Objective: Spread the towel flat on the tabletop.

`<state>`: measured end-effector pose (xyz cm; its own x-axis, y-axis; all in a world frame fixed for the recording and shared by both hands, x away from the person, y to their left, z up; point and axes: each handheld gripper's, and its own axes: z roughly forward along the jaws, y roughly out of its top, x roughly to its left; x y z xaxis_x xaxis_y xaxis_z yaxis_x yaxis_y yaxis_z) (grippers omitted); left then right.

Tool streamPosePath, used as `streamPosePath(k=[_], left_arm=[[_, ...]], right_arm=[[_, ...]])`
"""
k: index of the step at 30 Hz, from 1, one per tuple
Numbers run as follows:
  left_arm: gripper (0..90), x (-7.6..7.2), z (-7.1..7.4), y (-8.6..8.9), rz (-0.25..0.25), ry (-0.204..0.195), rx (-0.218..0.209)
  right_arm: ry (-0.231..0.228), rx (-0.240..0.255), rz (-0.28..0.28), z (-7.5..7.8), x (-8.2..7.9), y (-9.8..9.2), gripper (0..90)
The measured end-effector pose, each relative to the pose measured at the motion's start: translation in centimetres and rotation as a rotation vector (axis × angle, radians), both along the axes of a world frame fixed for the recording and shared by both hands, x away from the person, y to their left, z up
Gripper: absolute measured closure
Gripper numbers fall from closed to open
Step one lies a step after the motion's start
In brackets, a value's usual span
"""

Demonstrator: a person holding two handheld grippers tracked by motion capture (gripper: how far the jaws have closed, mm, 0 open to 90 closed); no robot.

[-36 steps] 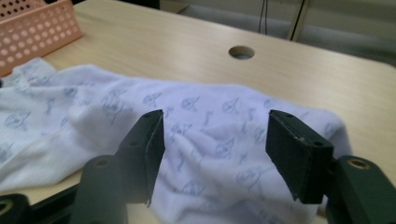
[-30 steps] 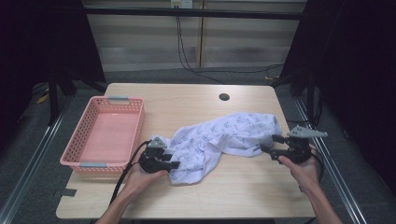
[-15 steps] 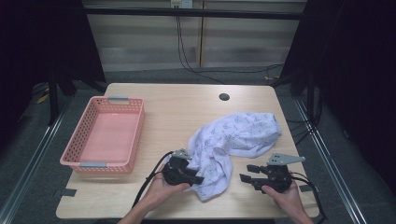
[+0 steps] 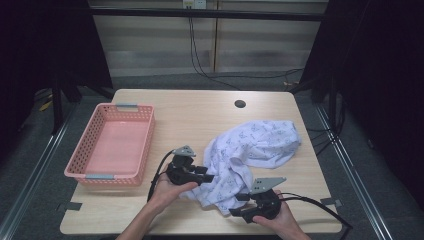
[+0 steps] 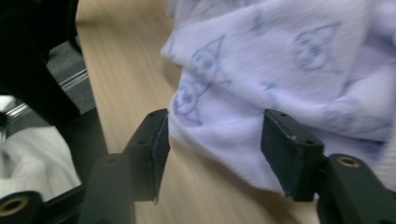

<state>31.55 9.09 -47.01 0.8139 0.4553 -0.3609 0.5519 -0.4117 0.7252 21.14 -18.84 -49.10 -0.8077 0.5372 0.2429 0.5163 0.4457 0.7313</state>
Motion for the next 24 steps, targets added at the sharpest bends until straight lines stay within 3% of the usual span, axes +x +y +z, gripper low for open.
streamPosePath(k=[2, 4, 5, 6, 7, 10, 11, 12, 14, 15, 19, 22, 23, 24], left_arm=[[52.8, 0.0, 0.0, 0.8, 0.027, -0.009, 0.016], [50.5, 0.0, -0.1, 2.0, 0.031, -0.016, 0.03], [49.6, 0.0, -0.2, 2.4, 0.037, -0.022, 0.038], [46.6, 0.0, -0.6, 3.0, 0.042, -0.03, 0.044], [46.5, 0.0, -0.6, 3.0, 0.042, -0.03, 0.044], [47.6, -0.1, -1.6, 2.5, 0.003, -0.049, 0.082], [52.6, -0.3, -1.9, 1.9, -0.009, -0.086, 0.15], [64.6, -0.4, -2.2, 1.5, -0.028, -0.107, 0.177], [82.1, 0.0, -2.1, 1.4, -0.025, -0.086, 0.151], [85.8, 0.1, -1.9, 1.4, -0.016, -0.079, 0.132], [87.5, 0.5, -0.5, 2.7, 0.047, -0.091, 0.053], [87.5, 1.0, 1.3, 4.6, 0.101, -0.077, -0.094], [87.5, 1.0, 1.3, 4.6, 0.101, -0.077, -0.094], [87.5, 1.2, 2.0, 5.4, 0.133, -0.078, -0.16]], right_arm=[[0.005, -0.012, 0.01, -0.3, 0.0, 0.2, 41.4], [-0.01, -0.065, 0.02, -0.8, -0.1, 0.6, 41.3], [-0.025, -0.073, 0.021, -0.9, -0.1, 0.7, 46.0], [-0.044, -0.104, -0.001, -0.7, -0.1, 0.6, 66.3], [-0.044, -0.104, -0.001, -0.7, -0.1, 0.6, 66.3], [-0.029, -0.079, -0.022, -0.2, 0.4, -0.2, 88.3], [-0.031, -0.054, -0.028, 0.0, 0.5, -0.5, 89.1], [-0.032, -0.027, -0.042, 0.5, 0.7, -1.1, 89.5], [-0.055, 0.004, -0.08, 1.4, 1.0, -2.3, 90.0], [-0.06, 0.012, -0.098, 1.6, 1.1, -2.9, 90.0], [-0.083, 0.05, -0.161, 2.7, 1.3, -5.2, 90.0], [-0.125, 0.089, -0.238, 4.2, 1.4, -7.7, 90.0], [-0.125, 0.089, -0.238, 4.2, 1.4, -7.7, 90.0], [-0.144, 0.103, -0.277, 4.7, 1.4, -8.9, 90.0]])
